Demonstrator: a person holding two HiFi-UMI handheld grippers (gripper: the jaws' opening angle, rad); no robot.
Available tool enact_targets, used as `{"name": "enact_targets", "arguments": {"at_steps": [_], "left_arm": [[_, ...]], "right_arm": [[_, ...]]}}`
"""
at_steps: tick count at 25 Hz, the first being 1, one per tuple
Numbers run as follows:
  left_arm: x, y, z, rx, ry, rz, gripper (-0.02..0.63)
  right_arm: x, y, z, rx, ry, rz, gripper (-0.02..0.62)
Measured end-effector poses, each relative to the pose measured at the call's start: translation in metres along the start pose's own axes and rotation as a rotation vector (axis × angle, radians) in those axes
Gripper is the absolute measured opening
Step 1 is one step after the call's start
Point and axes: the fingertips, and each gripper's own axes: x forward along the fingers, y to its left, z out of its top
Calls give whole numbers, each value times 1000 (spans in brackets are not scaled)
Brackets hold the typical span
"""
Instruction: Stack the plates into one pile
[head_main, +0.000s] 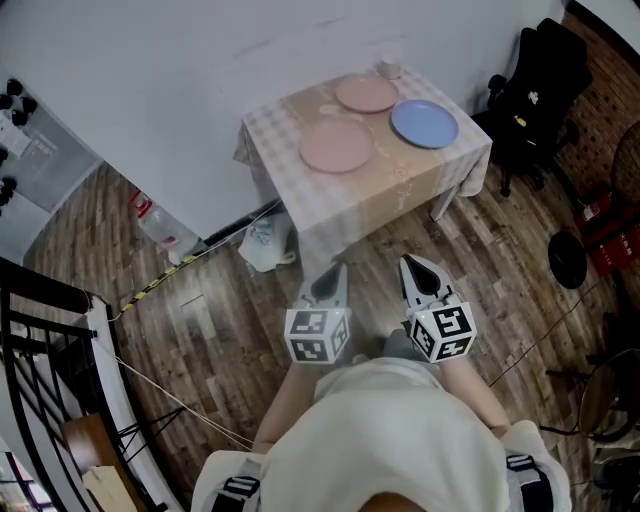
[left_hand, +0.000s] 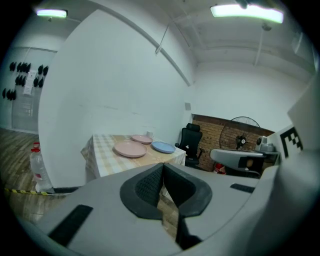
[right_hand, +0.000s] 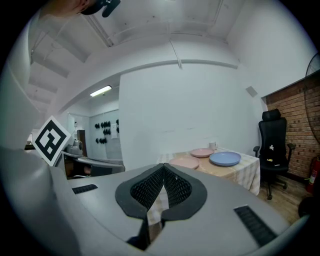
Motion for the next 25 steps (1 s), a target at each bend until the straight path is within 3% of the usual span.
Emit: {"name": "enact_targets", "arguments": {"at_steps": [12,25], "left_arm": [[7,27,-10,-36,33,28,3],[76,68,11,-75,44,112,3]], "right_arm": [[23,2,-11,28,31,9,0],[106,-46,8,23,27,79,0]]}}
